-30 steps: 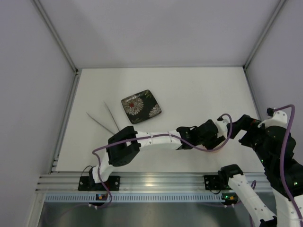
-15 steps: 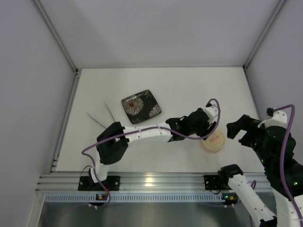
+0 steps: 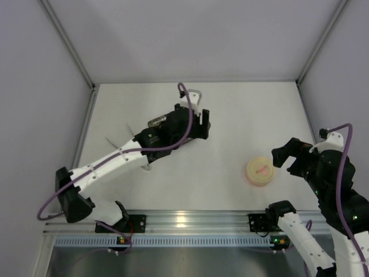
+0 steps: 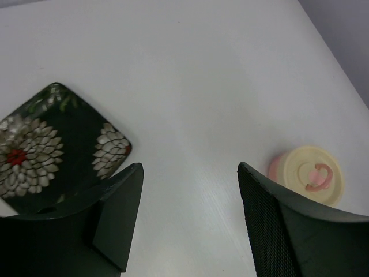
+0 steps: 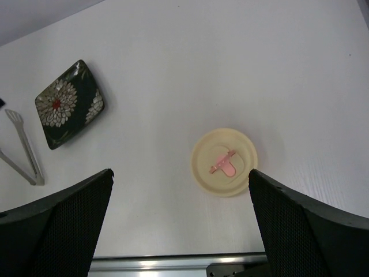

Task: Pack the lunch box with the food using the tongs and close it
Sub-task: Reset both arms

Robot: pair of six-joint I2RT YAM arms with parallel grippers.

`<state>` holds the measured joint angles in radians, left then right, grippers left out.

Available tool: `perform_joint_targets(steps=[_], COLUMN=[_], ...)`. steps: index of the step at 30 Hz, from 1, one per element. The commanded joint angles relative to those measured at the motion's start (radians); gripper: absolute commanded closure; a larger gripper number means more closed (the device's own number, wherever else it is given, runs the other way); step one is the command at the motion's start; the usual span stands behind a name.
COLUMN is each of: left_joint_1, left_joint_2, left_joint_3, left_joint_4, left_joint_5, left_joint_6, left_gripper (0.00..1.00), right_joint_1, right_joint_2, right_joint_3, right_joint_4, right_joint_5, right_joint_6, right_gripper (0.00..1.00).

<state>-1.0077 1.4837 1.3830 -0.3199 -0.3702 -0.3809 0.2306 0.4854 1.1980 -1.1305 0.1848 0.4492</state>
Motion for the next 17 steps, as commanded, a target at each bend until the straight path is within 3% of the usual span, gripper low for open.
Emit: perform_joint_targets(steps=[1, 8, 17], left_joint_1=[0.043, 0.060, 0.092], left_joint_2=[-0.154, -0.396, -0.511], left_joint_3=[-0.047, -0.108, -0.108], left_joint_4=[-0.117, -0.309, -0.412], left_joint_5=[-0.099, -0.259, -0.305], left_joint_6=[-0.073, -0.102, -0.079], left_gripper=[0.28, 0.24, 0.20], right_joint_1=[-0.013, -0.013, -0.013], right_joint_2=[0.036, 0.077, 0.073], right_joint_3=[-0.024, -0.063, -0.115], right_joint_4=[0.129, 0.238, 0.308], right_joint_5=[-0.053, -0.126, -0.148], right_joint_6=[0.005, 0.008, -0.021], right_gripper=[0.01, 0.01, 0.00])
